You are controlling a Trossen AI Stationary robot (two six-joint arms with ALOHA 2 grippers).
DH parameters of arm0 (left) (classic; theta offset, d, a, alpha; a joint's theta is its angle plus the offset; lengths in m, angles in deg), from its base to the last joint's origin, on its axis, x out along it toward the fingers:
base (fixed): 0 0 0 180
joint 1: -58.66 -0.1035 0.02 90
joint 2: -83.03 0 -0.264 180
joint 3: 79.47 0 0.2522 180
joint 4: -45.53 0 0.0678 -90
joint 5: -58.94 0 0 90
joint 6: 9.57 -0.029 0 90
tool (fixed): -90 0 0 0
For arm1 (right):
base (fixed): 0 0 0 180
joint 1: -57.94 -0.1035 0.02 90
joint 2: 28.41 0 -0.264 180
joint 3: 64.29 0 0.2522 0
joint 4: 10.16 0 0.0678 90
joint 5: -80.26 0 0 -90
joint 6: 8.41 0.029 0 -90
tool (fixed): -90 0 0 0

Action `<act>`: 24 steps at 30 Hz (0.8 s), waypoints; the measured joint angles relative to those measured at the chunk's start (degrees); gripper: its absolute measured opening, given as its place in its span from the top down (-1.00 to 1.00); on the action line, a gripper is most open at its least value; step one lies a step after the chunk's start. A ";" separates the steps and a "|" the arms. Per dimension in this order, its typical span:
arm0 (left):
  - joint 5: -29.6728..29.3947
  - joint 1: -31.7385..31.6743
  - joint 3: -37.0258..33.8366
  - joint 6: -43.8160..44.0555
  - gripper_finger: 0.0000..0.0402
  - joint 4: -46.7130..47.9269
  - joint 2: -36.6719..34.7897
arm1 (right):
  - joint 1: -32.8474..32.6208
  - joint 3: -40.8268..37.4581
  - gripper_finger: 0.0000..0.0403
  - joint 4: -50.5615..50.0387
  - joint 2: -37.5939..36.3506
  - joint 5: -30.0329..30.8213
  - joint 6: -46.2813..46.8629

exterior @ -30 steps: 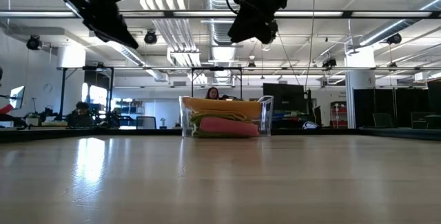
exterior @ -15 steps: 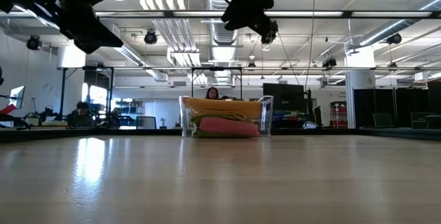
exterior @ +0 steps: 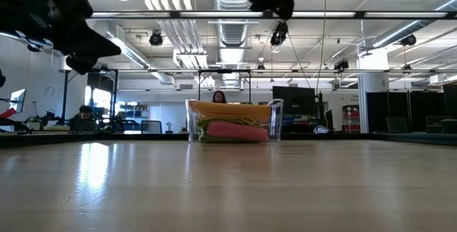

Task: Fold microfiber towels
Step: Return to Home Position

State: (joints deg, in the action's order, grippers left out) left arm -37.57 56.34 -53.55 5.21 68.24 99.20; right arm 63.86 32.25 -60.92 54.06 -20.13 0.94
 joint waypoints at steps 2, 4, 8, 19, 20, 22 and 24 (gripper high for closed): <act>-0.04 0.00 -1.61 1.41 0.96 0.10 -2.10 | 0.10 0.00 0.47 -2.64 -2.79 0.09 -1.52; -0.33 0.00 -3.30 3.03 0.96 -0.11 -4.32 | 0.24 0.00 0.47 -4.77 -6.08 1.17 -3.16; -2.78 -0.02 -7.51 6.48 0.96 -1.36 -8.54 | 0.24 -1.51 0.47 -4.56 -14.01 5.02 -5.85; -6.69 -0.20 -9.85 5.84 0.96 -7.14 -12.54 | 0.08 -25.11 0.47 7.62 -37.86 10.75 -1.52; -6.88 -0.20 -9.85 5.84 0.96 -7.21 -12.59 | 0.08 -28.07 0.47 9.59 -39.84 10.86 -0.56; -7.29 -0.20 -9.85 5.84 0.96 -7.27 -12.51 | 0.10 -33.71 0.47 13.01 -43.58 10.97 1.56; -7.31 -0.20 -9.85 5.84 0.96 -7.23 -12.53 | 0.08 -39.04 0.47 15.41 -46.96 10.97 3.31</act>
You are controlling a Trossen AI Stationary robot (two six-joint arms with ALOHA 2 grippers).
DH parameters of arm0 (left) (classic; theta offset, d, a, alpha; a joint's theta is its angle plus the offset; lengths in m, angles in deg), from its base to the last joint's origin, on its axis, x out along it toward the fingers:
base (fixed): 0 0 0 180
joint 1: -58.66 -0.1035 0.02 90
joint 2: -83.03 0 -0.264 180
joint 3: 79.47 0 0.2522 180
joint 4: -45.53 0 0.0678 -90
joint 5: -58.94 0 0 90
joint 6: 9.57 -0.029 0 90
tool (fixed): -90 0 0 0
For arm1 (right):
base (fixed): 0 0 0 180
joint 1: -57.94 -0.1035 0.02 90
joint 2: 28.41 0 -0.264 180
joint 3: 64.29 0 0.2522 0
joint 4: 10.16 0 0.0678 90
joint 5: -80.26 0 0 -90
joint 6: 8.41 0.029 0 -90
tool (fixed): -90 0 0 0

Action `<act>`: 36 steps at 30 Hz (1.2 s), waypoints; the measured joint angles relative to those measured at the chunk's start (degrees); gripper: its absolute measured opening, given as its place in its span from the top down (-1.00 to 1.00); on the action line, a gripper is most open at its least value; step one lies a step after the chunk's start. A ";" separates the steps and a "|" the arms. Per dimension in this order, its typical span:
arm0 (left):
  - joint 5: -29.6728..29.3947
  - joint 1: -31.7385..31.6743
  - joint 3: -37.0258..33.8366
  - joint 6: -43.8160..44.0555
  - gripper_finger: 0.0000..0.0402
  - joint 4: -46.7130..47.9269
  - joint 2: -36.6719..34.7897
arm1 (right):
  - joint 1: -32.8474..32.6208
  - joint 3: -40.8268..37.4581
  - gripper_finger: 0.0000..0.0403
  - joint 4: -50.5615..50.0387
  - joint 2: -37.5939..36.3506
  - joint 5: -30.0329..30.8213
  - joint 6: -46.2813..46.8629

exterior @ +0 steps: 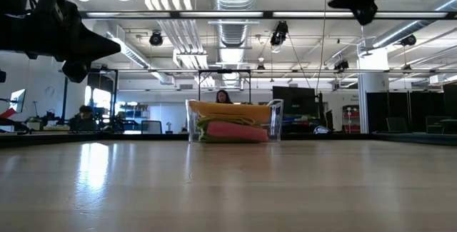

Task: Fold microfiber towels
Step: Return to Home Position

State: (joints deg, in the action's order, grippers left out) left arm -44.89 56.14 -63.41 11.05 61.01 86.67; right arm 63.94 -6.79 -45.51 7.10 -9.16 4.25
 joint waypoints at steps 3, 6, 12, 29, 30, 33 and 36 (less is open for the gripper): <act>-0.02 0.00 0.00 0.00 0.96 0.01 -0.04 | 0.01 -7.20 0.47 2.84 -4.64 0.17 2.67; -0.02 0.00 0.00 -0.01 0.96 0.00 -0.07 | 0.02 -13.95 0.47 6.38 -8.78 1.24 4.44; 0.00 0.00 0.00 0.00 0.96 0.09 0.66 | 0.02 -24.57 0.47 14.51 -16.04 1.46 6.38; 0.02 0.00 0.00 -0.02 0.96 0.07 1.59 | 0.04 -38.07 0.47 15.36 -35.47 4.14 9.78; 0.02 0.00 0.00 -0.02 0.96 0.07 1.59 | 0.04 -38.61 0.47 14.64 -35.48 4.15 9.75; 0.04 0.00 0.00 -0.03 0.96 0.07 1.60 | 0.02 -39.11 0.47 16.23 -34.74 4.14 9.24; 0.06 0.00 0.00 -0.04 0.96 0.04 1.60 | 0.02 -41.39 0.47 18.65 -34.76 4.06 10.10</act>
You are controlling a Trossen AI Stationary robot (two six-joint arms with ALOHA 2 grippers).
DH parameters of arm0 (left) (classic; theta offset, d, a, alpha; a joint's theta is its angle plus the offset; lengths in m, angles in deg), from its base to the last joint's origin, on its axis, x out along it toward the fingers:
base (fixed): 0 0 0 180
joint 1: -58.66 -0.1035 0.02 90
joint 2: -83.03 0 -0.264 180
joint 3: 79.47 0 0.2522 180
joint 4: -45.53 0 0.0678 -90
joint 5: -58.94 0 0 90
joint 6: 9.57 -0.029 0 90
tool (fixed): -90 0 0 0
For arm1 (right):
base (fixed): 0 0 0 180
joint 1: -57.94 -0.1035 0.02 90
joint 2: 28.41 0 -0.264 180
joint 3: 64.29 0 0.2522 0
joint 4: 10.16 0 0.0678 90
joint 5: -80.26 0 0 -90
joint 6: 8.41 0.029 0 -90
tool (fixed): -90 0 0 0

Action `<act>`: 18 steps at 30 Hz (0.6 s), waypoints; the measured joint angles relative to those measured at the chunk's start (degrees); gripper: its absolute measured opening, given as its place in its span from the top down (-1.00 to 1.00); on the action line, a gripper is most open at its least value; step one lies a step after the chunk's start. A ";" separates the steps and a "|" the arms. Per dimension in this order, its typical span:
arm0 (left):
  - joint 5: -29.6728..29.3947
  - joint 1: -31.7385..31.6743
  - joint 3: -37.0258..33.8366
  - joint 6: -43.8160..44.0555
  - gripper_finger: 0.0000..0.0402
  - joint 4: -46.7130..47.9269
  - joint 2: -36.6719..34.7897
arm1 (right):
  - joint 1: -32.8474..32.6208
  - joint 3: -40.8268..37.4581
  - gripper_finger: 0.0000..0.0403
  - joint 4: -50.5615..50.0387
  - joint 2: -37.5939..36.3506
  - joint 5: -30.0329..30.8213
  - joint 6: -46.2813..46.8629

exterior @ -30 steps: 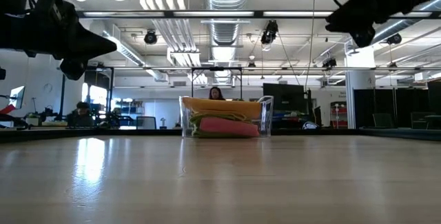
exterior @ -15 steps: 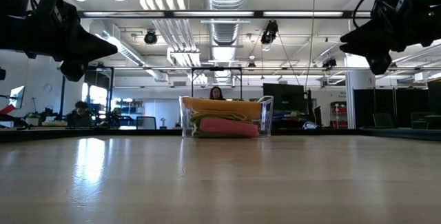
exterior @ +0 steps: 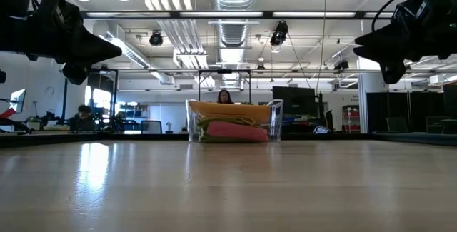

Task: Fold microfiber towels
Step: Return to Home Position

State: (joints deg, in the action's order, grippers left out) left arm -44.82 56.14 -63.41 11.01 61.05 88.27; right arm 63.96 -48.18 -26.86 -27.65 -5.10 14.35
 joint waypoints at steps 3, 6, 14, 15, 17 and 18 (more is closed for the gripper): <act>0.02 0.00 -0.01 0.00 0.96 -0.02 0.01 | 0.00 -0.90 0.47 2.88 0.48 0.12 -0.38; 0.03 0.00 -0.02 0.00 0.96 -0.02 0.04 | 0.00 -0.92 0.47 2.89 0.39 1.62 -0.89; 0.03 0.00 -0.02 0.00 0.96 -0.04 0.03 | 0.00 -0.92 0.47 2.72 0.78 2.81 2.08; 0.03 0.00 -0.02 0.00 0.96 -0.04 0.02 | 0.00 -0.92 0.47 2.71 0.78 2.81 2.06; 0.03 0.00 -0.02 0.00 0.96 -0.04 0.02 | 0.00 -0.92 0.47 2.70 0.83 2.85 2.09; 0.03 0.00 -0.02 0.00 0.96 -0.04 0.02 | 0.00 -0.92 0.47 2.70 0.83 2.85 2.17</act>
